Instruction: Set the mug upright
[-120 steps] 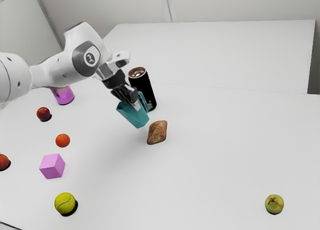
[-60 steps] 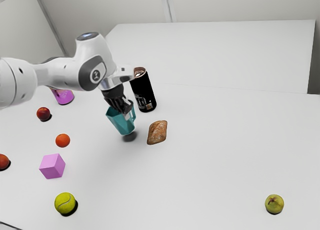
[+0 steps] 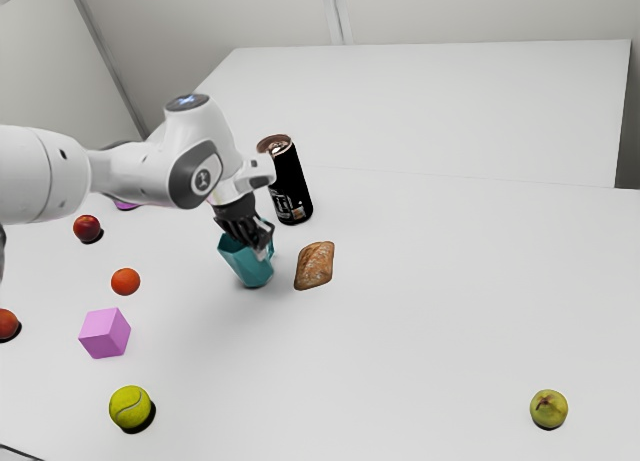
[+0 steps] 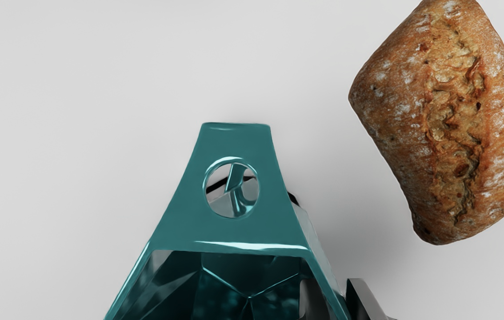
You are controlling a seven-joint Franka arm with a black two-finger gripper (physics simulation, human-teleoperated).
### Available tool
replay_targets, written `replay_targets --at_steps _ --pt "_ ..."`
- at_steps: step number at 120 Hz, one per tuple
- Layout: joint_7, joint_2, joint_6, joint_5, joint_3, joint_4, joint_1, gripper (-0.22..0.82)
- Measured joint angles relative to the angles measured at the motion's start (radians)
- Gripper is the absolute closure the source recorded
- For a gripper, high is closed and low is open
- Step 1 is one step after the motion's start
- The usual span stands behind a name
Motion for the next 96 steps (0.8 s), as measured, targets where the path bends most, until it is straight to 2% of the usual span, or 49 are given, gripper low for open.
replay_targets --at_steps 18,36,49,69,81,96 --pt "-0.004 -0.006 0.002 -0.005 0.0 0.0 0.0 0.33" --pt "-0.004 -0.061 -0.004 -0.007 -0.015 0.006 0.003 0.16" --pt "-0.003 -0.106 -0.026 -0.009 -0.042 0.035 0.001 0.1" --pt "-0.002 -0.105 -0.15 -0.018 -0.055 0.218 -0.008 0.05" --pt "-0.001 -0.07 -0.24 -0.021 -0.055 0.329 -0.003 0.03" --pt "-0.002 0.02 -0.364 -0.021 -0.055 0.512 -0.002 0.02"
